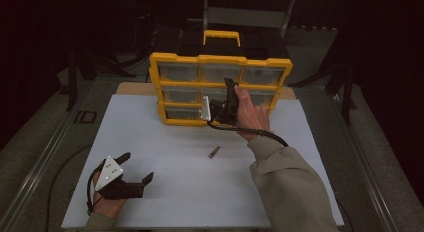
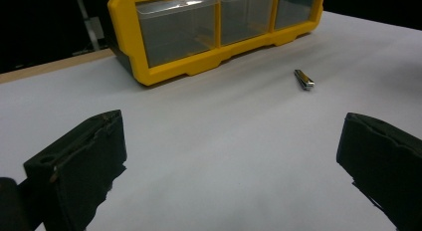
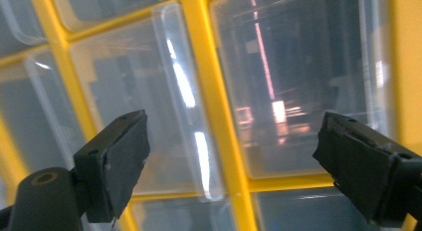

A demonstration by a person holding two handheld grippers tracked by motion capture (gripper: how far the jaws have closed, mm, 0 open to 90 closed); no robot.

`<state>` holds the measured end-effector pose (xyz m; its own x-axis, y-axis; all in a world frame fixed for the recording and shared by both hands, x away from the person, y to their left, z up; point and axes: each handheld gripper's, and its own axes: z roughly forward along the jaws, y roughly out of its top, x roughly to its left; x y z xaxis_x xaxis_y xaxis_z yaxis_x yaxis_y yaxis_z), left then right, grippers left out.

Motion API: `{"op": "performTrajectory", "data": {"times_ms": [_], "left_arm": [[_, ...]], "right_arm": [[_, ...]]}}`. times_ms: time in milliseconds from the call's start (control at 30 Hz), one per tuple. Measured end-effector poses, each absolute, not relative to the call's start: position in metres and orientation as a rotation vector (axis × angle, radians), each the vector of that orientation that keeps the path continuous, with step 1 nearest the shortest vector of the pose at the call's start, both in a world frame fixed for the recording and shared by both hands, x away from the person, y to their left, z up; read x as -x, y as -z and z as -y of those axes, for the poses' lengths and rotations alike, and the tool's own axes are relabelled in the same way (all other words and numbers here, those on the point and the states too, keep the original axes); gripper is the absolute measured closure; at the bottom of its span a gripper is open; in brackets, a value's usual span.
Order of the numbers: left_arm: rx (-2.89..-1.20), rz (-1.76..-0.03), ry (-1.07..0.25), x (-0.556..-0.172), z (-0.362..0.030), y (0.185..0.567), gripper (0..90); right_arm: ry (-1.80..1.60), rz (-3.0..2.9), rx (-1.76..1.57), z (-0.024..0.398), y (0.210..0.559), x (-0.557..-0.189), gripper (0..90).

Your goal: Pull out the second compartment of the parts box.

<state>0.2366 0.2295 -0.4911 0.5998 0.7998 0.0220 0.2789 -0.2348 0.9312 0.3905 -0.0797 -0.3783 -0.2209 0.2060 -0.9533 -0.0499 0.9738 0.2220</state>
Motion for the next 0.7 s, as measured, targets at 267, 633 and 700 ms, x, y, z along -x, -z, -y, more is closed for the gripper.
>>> {"op": "performTrajectory", "data": {"times_ms": [267, 633, 700], "left_arm": [[-1.798, -0.878, -0.63, -0.237, -0.229, 0.491, 0.0], [-1.792, -0.88, -0.63, -0.236, -0.229, 0.491, 0.0], [-1.791, -0.879, -0.63, -0.236, -0.23, 0.491, 0.0]], "right_arm": [[-0.196, -1.714, -0.066, 0.078, 0.371, -0.39, 16.0], [-0.146, -1.6, -0.036, 0.078, 0.353, -0.394, 22.3], [-0.132, -1.573, -0.036, 0.079, 0.35, -0.397, 23.4]]}}
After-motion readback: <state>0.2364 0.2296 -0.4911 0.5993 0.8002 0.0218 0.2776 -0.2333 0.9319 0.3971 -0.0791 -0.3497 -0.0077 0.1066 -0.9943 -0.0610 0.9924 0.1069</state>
